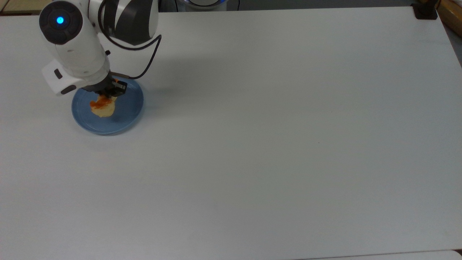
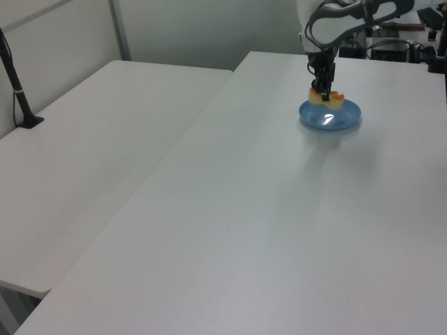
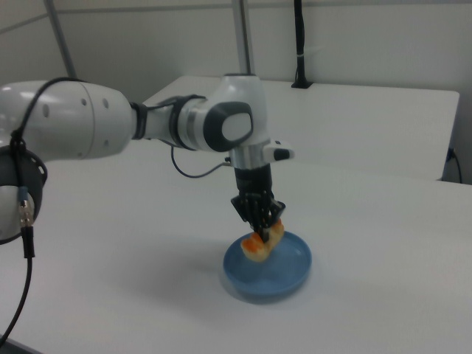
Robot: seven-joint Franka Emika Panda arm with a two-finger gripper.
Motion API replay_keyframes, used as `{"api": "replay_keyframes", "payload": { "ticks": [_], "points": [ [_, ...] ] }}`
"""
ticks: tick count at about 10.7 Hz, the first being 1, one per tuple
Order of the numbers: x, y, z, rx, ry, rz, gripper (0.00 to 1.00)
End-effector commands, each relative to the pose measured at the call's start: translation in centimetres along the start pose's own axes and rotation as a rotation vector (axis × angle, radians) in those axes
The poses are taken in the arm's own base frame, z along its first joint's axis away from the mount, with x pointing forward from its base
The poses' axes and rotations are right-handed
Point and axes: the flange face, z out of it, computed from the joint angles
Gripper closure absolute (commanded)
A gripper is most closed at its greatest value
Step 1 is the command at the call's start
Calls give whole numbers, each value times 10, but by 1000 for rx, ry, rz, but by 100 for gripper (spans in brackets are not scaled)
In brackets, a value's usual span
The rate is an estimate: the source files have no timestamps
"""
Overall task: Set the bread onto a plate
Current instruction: 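Carry the bread roll over the blue plate and lower it, then open the gripper to release the roll onto the plate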
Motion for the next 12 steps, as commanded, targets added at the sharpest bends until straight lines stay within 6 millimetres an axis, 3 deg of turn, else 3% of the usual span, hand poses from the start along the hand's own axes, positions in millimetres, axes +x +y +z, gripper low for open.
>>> {"api": "replay_keyframes", "payload": {
  "ticks": [1,2,3,7,8,10,12],
  "points": [
    [6,7,7,-34,12,5,78],
    [6,6,13,-35,3,7,45],
    [6,7,14,-35,1,35,0],
    [5,6,2,-35,12,85,0],
    [1,8,-12,-36,32,123,0],
    [-10,8,-58,-26,99,153,0],
    [-34,10,-119,-24,187,162,0]
  ]
}}
